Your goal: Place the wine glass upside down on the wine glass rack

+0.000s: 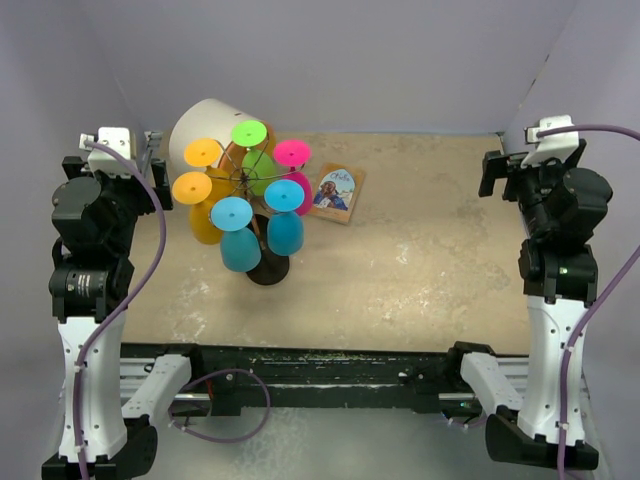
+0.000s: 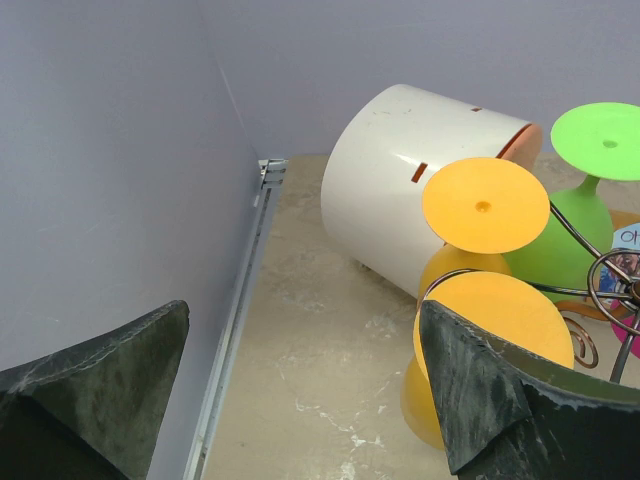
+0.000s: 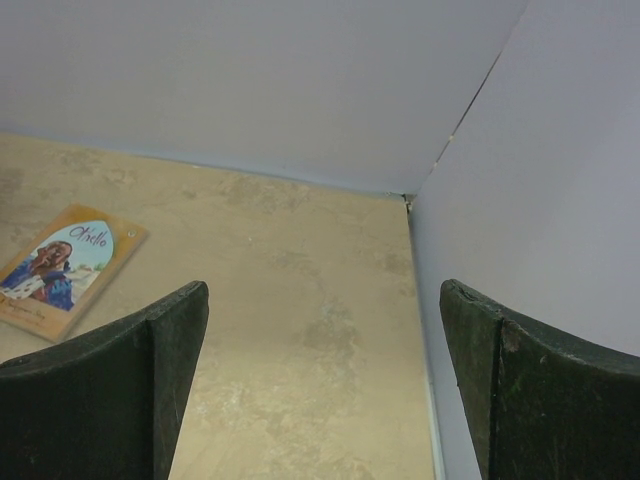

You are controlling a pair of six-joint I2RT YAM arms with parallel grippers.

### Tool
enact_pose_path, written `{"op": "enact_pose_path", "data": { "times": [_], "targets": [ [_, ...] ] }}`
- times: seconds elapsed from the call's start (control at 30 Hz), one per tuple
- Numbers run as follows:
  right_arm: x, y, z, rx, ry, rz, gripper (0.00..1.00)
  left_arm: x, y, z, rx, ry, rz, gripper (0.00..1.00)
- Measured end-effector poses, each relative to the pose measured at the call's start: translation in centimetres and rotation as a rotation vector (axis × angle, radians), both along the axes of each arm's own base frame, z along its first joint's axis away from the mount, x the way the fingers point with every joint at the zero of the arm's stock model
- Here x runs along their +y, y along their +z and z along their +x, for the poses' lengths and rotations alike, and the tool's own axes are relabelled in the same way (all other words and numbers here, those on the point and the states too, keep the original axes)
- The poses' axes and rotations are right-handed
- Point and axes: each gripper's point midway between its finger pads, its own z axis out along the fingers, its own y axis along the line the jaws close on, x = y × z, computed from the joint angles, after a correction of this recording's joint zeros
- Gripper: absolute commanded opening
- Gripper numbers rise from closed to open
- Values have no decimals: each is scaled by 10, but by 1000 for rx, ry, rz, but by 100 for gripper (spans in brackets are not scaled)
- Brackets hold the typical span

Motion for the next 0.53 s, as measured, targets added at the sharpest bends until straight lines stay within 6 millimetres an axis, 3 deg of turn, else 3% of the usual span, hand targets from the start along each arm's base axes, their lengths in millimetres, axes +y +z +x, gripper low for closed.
{"op": "enact_pose_path", "data": {
  "times": [0.53],
  "targets": [
    [5,-7,1,19,33,4,100,0,-3,2,12,-1,0,99]
  ]
}}
